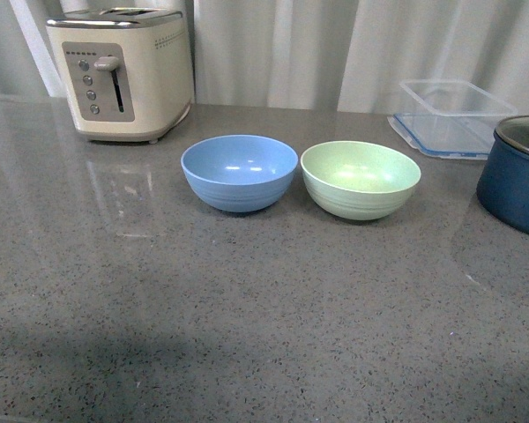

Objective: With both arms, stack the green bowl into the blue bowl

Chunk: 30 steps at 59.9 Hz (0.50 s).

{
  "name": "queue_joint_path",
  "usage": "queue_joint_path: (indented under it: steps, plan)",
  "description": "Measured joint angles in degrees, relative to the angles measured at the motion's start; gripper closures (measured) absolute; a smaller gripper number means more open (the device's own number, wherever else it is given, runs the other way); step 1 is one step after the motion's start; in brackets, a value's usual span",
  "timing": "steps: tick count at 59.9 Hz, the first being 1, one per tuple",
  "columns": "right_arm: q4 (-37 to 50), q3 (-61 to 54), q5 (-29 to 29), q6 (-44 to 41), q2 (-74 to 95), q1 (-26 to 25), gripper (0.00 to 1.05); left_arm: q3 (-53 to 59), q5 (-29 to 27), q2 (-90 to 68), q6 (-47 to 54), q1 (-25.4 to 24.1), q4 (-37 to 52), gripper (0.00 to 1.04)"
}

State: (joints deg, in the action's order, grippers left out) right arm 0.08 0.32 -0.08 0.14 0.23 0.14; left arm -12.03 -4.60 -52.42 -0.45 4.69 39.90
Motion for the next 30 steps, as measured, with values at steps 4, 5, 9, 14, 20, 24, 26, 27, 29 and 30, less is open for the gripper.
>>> queue_joint_path:
  steps: [4,5,9,14,20,24,26,27,29,30]
  plan:
    - [0.0,0.0,0.0,0.0,0.0,0.0,0.1,1.4,2.9,1.9,0.0,-1.6,-0.3,1.01]
    - [0.0,0.0,0.0,0.0,0.0,0.0,0.1,1.9,3.8,2.6,0.0,-2.4,-0.5,1.01]
    - [0.0,0.0,0.0,0.0,0.0,0.0,0.1,3.4,4.3,4.8,0.0,-4.0,-1.3,1.01]
    - [0.0,0.0,0.0,0.0,0.0,0.0,0.1,4.8,4.3,7.3,0.0,-4.5,-2.4,1.01]
    - [0.0,0.0,0.0,0.0,0.0,0.0,0.1,6.3,4.5,10.4,0.0,-4.5,-4.1,1.01]
    - [0.0,0.0,0.0,0.0,0.0,0.0,0.1,7.1,4.5,12.3,0.0,-4.6,-5.2,1.01]
    - [0.0,0.0,0.0,0.0,0.0,0.0,0.1,7.5,4.5,13.3,0.0,-4.6,-5.9,1.01]
    - [0.0,0.0,0.0,0.0,0.0,0.0,0.1,7.6,4.5,13.9,0.0,-4.6,-6.3,1.01]
    - [0.0,0.0,0.0,0.0,0.0,0.0,0.1,7.9,4.5,14.9,0.0,-4.6,-6.8,1.01]
    - [0.0,0.0,0.0,0.0,0.0,0.0,0.1,8.0,4.5,15.2,0.0,-4.6,-7.1,1.01]
